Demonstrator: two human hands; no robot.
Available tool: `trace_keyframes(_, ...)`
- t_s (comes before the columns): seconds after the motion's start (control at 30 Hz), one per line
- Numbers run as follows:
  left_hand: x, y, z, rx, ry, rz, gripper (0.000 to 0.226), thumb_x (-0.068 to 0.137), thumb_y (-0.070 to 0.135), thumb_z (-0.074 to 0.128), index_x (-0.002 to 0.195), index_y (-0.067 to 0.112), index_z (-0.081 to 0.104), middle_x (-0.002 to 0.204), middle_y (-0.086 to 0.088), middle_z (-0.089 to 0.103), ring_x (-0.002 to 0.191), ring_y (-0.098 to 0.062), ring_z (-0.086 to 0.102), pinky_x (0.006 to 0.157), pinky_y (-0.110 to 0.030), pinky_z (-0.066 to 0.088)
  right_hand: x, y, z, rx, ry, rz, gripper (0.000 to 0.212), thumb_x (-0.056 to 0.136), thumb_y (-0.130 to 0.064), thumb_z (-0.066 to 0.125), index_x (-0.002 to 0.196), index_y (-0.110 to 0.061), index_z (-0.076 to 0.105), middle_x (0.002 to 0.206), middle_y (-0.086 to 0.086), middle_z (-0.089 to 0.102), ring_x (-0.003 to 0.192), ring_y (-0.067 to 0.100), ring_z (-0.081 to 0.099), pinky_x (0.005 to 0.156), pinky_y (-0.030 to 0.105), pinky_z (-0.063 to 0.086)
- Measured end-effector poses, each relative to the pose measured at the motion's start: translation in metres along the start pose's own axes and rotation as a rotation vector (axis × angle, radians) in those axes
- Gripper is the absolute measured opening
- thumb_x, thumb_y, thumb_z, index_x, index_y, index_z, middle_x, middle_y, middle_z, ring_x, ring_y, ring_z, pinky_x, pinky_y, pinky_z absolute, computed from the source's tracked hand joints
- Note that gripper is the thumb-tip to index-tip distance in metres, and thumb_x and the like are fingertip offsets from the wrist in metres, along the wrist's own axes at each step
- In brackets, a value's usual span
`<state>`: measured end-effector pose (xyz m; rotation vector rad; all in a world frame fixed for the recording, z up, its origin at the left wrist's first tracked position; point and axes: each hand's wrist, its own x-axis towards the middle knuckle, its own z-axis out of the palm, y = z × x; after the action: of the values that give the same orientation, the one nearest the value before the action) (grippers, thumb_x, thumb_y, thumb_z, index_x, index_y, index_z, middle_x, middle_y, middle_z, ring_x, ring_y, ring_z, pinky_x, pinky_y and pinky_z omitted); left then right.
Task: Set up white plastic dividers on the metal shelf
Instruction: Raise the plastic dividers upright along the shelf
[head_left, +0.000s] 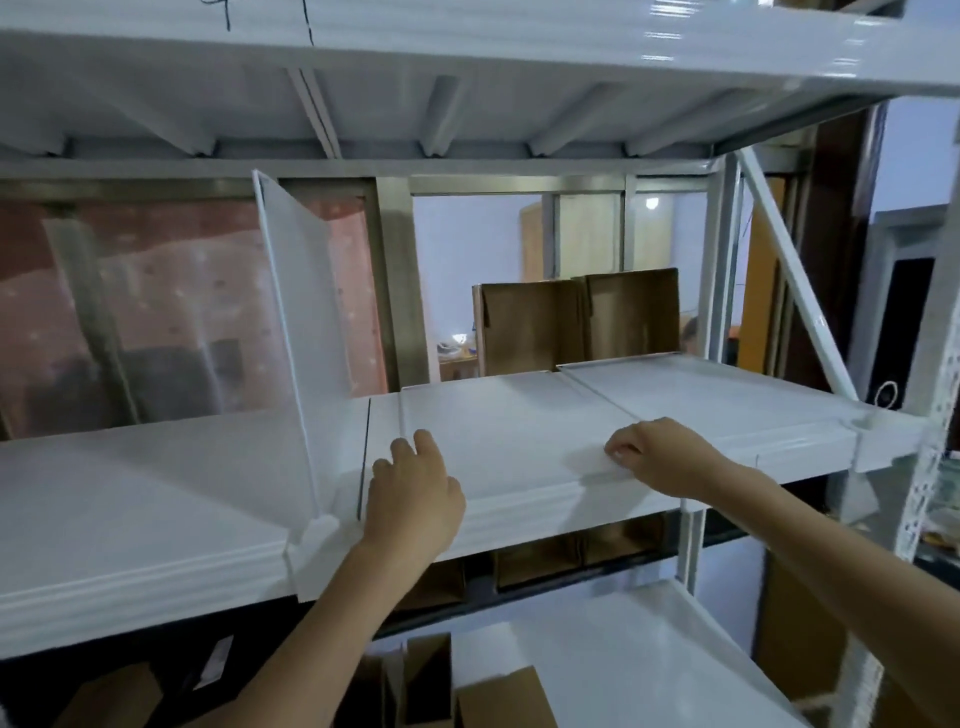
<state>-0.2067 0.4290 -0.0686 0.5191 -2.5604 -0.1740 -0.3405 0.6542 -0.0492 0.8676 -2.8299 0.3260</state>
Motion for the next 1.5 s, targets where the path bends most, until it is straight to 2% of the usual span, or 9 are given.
trace_keyframes(0.2,0.022,-0.019,0.002,-0.904,0.063,-0.487,0.026,0.076,0.01,0.055,0.098,0.009,0.041,0.085,-0.01,0.047,0.078,-0.028,0.052,0.067,-0.03,0.04,0.011,0.019,-0.003,-0.056,0.004,-0.119,0.035,0.098,-0.02,0.037,0.111,-0.026,0.068,0.109,-0.002,0.07,0.088,0.019,0.058,0.073,0.026,0.041)
trace_keyframes(0.33,0.031,-0.011,0.006,-1.558,0.347,-0.733,0.017,0.076,-0.003,0.048,0.062,0.004,0.044,0.048,-0.008,0.043,0.049,-0.02,0.047,0.043,-0.016,0.037,0.015,0.034,-0.003,-0.015,0.004,-0.215,0.036,0.097,-0.025,0.036,0.11,-0.019,0.069,0.11,0.001,0.071,0.099,0.025,0.064,0.089,0.035,0.051)
trace_keyframes(0.53,0.045,0.077,0.015,-1.847,0.578,-0.599,0.01,0.088,0.004,0.058,0.089,0.014,0.061,0.083,-0.002,0.061,0.076,-0.015,0.06,0.068,-0.028,0.053,0.021,0.052,-0.015,0.142,-0.063,-0.336,0.038,0.094,-0.036,0.04,0.103,-0.016,0.071,0.107,0.0,0.071,0.099,0.024,0.063,0.088,0.033,0.05)
trace_keyframes(0.63,0.054,0.12,0.021,-1.691,0.537,-0.507,0.022,0.088,-0.001,0.058,0.106,0.01,0.059,0.088,-0.002,0.064,0.08,-0.016,0.062,0.069,-0.029,0.053,0.028,0.061,-0.026,0.261,-0.122,-0.336,0.041,0.095,-0.028,0.038,0.087,0.004,0.062,0.096,0.014,0.067,0.096,0.034,0.062,0.078,0.035,0.046)
trace_keyframes(0.8,0.073,0.165,0.02,-1.315,0.03,-0.54,0.025,0.084,0.003,0.054,0.109,0.006,0.056,0.087,-0.009,0.065,0.07,-0.022,0.061,0.053,-0.023,0.048,0.042,0.072,-0.038,0.609,-0.27,-0.21,0.032,0.096,-0.016,0.047,0.119,0.002,0.06,0.124,0.021,0.061,0.116,0.037,0.058,0.097,0.045,0.051)
trace_keyframes(0.93,0.071,0.19,0.013,-0.947,-0.271,-0.384,0.033,0.086,0.011,0.049,0.119,0.01,0.05,0.096,-0.016,0.072,0.075,-0.03,0.074,0.066,-0.029,0.054,0.04,0.081,-0.047,0.677,-0.31,-0.227,0.035,0.1,-0.012,0.042,0.13,-0.001,0.055,0.135,0.015,0.052,0.119,0.029,0.058,0.098,0.041,0.052)
trace_keyframes(1.13,0.086,0.222,0.002,-0.781,-0.226,-0.306,0.026,0.087,0.007,0.046,0.112,0.003,0.052,0.1,-0.019,0.067,0.075,-0.03,0.073,0.077,-0.034,0.061,0.04,0.087,-0.058,0.539,-0.432,-0.261,0.059,0.092,-0.017,0.056,0.146,-0.008,0.033,0.133,0.009,0.053,0.102,0.017,0.058,0.091,0.03,0.052)
trace_keyframes(1.37,0.096,0.258,-0.011,-0.411,-0.158,-0.153,0.021,0.088,0.01,0.044,0.068,0.014,0.039,0.066,-0.007,0.042,0.083,-0.03,0.067,0.068,-0.031,0.04,0.054,0.079,-0.053,0.412,-0.246,-0.226,0.034,0.091,-0.021,0.06,0.118,-0.001,0.059,0.117,0.016,0.065,0.093,0.028,0.07,0.086,0.035,0.058)
trace_keyframes(1.5,0.099,0.264,-0.012,-0.328,-0.158,-0.129,0.02,0.088,0.008,0.042,0.069,0.012,0.04,0.061,-0.007,0.046,0.073,-0.026,0.063,0.055,-0.026,0.034,0.054,0.097,-0.062,0.407,-0.334,-0.257,0.076,0.081,-0.045,0.071,0.142,-0.012,0.041,0.141,0.006,0.049,0.118,0.024,0.058,0.098,0.035,0.051)
